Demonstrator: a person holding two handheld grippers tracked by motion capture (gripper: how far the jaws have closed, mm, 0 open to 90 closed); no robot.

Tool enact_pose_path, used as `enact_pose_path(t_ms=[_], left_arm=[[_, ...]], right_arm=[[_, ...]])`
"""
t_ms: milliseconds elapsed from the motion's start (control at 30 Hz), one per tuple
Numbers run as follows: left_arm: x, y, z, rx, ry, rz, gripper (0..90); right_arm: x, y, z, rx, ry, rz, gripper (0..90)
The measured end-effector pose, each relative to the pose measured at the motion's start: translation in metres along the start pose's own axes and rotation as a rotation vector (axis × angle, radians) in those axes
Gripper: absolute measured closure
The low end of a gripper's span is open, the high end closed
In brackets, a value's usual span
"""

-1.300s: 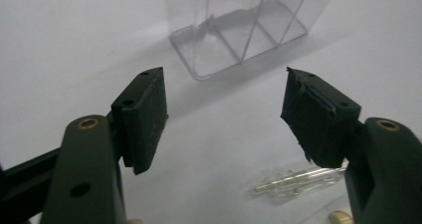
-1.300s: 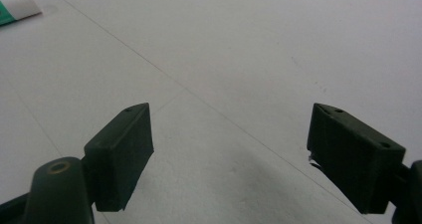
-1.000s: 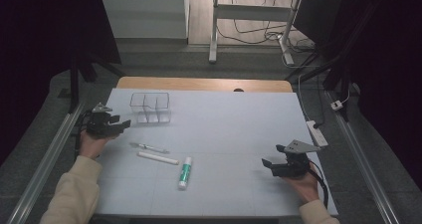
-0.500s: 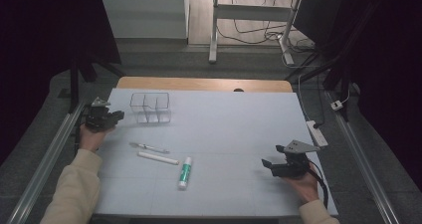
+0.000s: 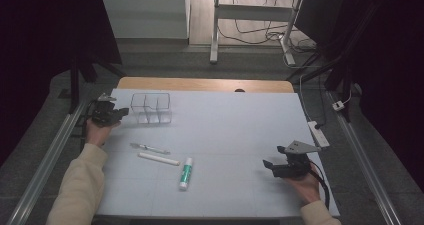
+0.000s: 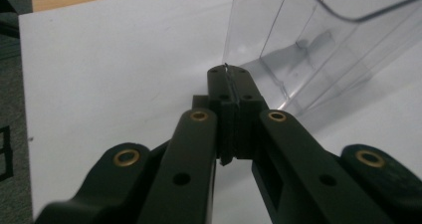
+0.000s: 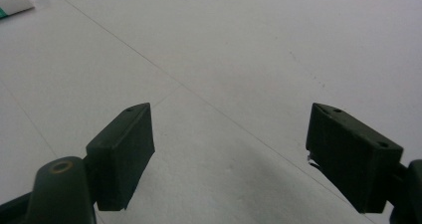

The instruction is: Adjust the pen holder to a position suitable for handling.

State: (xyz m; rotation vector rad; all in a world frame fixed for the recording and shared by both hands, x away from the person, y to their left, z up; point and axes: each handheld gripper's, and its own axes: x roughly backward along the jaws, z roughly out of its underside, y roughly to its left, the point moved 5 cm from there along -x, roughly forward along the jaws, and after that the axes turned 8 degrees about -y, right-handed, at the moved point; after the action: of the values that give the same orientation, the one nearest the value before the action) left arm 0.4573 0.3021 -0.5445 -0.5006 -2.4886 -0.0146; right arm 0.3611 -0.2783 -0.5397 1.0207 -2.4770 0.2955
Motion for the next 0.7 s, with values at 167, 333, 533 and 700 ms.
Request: enact_pose_path(t_ms=[167, 333, 533, 700], left_arm=[[-0.005, 0.0, 0.002, -0.004, 0.013, 0.0, 89.0], [-0.006, 0.001, 0.003, 0.011, 0.01, 0.008, 89.0], [-0.01, 0.0, 0.002, 0.012, 0.008, 0.014, 89.0], [-0.012, -0.004, 0.0, 0.006, 0.006, 0.031, 88.9]], right_arm=[[0.0, 0.0, 0.0, 0.003, 0.004, 0.001, 18.0], [-0.001, 0.0, 0.001, 0.006, 0.01, 0.003, 18.0], [0.0, 0.0, 0.001, 0.005, 0.009, 0.003, 18.0], [0.0, 0.0, 0.001, 0.005, 0.009, 0.004, 18.1]])
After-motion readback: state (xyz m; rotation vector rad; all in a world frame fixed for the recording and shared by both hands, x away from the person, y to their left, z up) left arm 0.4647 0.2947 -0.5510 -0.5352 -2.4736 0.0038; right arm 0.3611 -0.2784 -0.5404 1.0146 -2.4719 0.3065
